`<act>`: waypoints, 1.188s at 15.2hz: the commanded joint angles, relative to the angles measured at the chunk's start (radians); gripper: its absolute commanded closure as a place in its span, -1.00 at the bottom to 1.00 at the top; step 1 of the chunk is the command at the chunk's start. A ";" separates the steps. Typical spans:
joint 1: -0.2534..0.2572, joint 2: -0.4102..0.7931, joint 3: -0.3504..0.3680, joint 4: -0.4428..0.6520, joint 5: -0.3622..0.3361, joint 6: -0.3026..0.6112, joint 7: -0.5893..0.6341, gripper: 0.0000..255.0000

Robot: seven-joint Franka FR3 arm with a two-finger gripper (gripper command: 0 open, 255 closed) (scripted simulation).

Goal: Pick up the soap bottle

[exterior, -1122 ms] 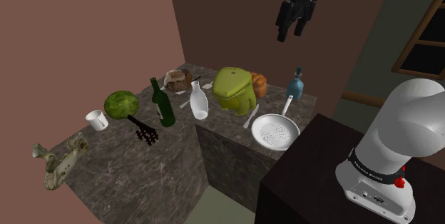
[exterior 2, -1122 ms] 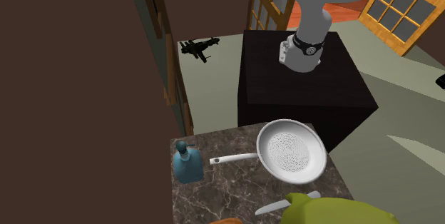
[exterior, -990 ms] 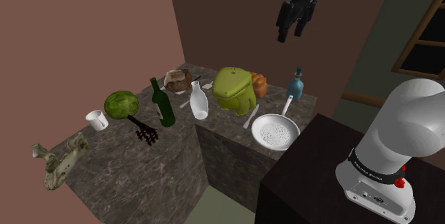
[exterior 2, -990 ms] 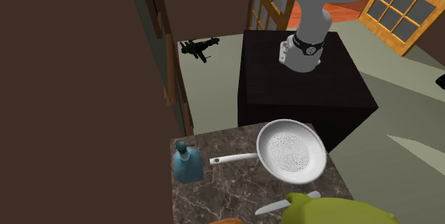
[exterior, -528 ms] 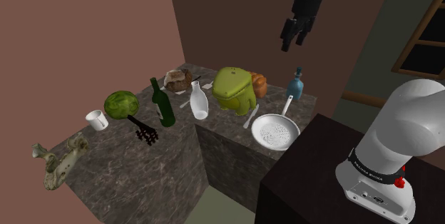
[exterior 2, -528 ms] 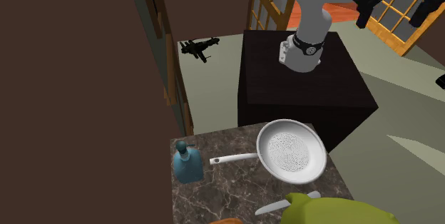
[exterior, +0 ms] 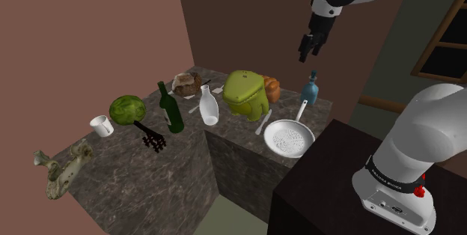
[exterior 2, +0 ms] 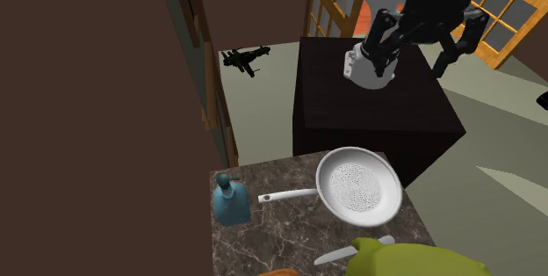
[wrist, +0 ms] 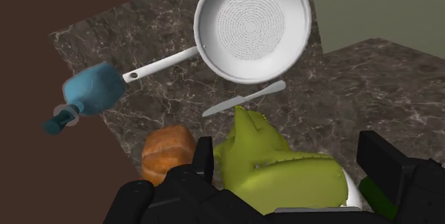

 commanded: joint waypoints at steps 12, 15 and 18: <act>-0.022 0.362 -0.236 0.049 0.025 0.347 -0.289 -1.00; -0.014 0.473 -0.289 0.094 0.092 0.412 -0.386 -1.00; -0.014 0.593 -0.327 0.152 0.194 0.462 -0.502 -1.00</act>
